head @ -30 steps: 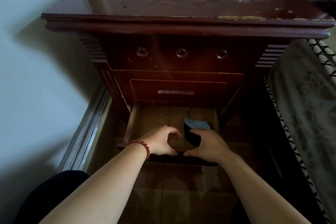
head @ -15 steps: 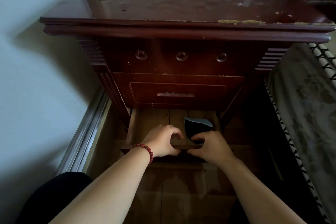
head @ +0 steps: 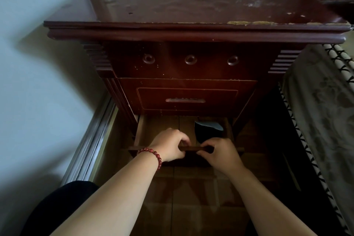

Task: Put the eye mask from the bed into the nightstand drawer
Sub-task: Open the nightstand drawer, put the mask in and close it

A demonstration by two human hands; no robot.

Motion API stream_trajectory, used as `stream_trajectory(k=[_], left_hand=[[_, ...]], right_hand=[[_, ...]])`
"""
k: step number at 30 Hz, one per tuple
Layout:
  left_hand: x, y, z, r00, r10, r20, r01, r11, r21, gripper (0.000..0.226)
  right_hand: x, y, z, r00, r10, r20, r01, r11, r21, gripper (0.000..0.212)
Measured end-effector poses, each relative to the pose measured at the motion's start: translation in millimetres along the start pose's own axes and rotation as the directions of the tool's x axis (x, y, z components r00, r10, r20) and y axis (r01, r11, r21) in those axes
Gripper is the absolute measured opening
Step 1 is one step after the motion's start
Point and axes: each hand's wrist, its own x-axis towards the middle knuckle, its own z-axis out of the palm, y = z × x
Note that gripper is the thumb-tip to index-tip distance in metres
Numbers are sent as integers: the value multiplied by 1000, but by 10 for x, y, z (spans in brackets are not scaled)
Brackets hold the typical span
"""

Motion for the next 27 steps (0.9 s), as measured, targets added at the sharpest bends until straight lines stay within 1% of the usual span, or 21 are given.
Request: stream_trajectory(k=[6,11,16,19,22,23,25,27], left_hand=[[39,-57,-98,993,1,-114,3,999,32,33],[62,-179,-78,976,-29,-214,36,999,27,39],[114,-194,-38,946,-43,-320,59,998,39,38],[144,-203,-38,925,-79,-372,110,992,63,33],[168,-180,-50,880,-128,-457,198,974,107,27],[178,-163,-50,865,-145,-481,225,968,112,25],[193,-143,-40,844,-185,-504,264,960,89,22],[200,-143,-23,836,-229,-499,291,955,50,19]], right_hand=[[216,-52,14,999,1,-49,-2,1000,-16,20],[330,-46,20,989,18,-147,-22,999,-29,28],[416,-86,41,971,6,-238,-38,991,-129,38],[442,-109,33,950,7,-311,-70,979,-193,38],[439,-129,42,942,30,-334,-86,984,-155,29],[435,-137,50,942,46,-333,-97,985,-140,30],[437,-147,68,940,73,-333,-124,983,-136,34],[438,-154,73,939,91,-330,-147,978,-147,32]])
